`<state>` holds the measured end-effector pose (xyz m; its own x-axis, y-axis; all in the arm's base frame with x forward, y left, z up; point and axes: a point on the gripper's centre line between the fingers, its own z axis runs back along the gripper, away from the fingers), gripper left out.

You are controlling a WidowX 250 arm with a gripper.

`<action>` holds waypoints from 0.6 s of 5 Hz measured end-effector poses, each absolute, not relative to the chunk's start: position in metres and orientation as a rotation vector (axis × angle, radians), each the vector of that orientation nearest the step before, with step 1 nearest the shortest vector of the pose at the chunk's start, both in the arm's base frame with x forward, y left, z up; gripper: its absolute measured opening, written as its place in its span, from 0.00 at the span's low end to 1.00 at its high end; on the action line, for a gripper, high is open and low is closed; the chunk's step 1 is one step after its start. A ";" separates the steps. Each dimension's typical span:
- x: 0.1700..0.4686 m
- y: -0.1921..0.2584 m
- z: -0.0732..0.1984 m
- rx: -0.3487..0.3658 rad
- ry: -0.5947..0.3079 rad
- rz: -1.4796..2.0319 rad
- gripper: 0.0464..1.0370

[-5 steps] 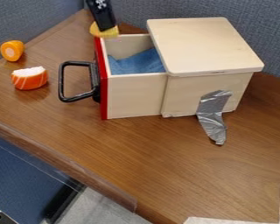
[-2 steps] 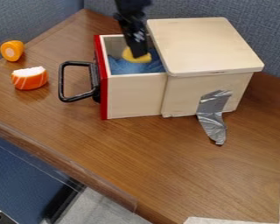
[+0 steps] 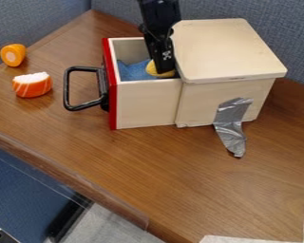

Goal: Put a yellow object in the drawer

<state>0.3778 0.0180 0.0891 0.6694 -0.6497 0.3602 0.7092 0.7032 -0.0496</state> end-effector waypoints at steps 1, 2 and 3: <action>0.382 0.021 0.089 -0.183 -0.331 -0.777 0.59; 0.388 0.032 0.093 -0.182 -0.334 -0.763 0.59; 0.391 0.043 0.090 -0.185 -0.323 -0.746 0.60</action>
